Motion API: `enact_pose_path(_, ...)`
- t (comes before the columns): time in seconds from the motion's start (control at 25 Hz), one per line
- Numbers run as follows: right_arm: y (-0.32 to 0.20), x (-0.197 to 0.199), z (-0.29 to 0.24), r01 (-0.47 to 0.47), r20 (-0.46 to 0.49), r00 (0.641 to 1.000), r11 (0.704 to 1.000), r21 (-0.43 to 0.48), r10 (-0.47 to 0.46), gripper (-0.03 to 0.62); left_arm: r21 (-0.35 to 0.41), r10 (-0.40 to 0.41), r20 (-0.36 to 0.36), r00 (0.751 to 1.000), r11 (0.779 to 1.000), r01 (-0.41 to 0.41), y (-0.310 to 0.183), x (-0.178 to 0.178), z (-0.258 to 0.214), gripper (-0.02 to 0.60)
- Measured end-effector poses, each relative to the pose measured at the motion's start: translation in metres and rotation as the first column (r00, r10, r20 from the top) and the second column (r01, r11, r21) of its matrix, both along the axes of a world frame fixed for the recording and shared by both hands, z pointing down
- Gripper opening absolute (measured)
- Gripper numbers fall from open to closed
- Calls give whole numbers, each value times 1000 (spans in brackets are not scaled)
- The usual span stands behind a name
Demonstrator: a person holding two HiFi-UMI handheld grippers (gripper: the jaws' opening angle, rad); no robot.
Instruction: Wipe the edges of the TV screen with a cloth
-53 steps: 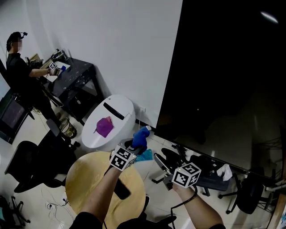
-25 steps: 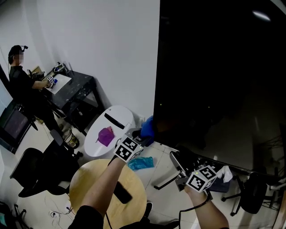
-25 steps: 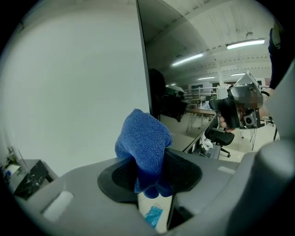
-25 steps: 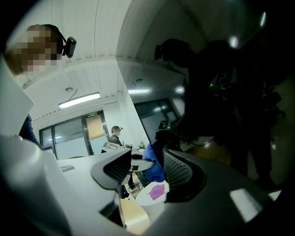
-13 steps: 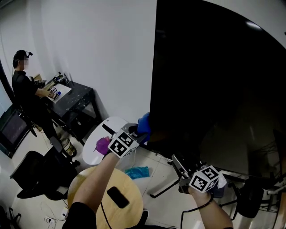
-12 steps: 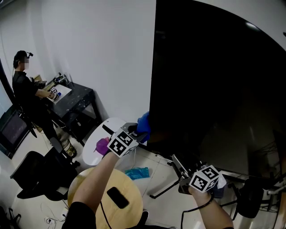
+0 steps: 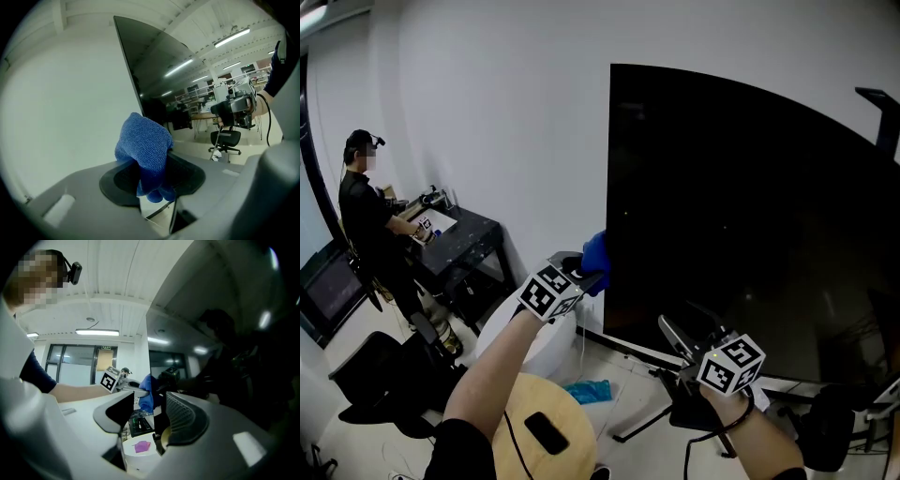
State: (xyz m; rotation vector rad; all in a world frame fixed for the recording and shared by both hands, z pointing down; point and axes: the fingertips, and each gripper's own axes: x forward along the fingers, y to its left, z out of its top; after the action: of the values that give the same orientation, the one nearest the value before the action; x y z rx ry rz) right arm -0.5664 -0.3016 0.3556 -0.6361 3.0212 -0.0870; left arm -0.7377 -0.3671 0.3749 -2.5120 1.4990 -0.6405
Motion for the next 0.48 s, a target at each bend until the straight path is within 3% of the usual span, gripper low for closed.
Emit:
enact_pose_path(0.24, 2, -5, -47, 49, -4, 999, 998, 50, -49, 218, 30, -4, 42, 999, 1000, 2, 4, -2, -41, 138)
enact_pose_path(0.48, -2, 2, -103, 44, -31, 999, 980, 194, -39, 213, 72, 5, 52, 999, 997, -9, 0, -1, -98, 138)
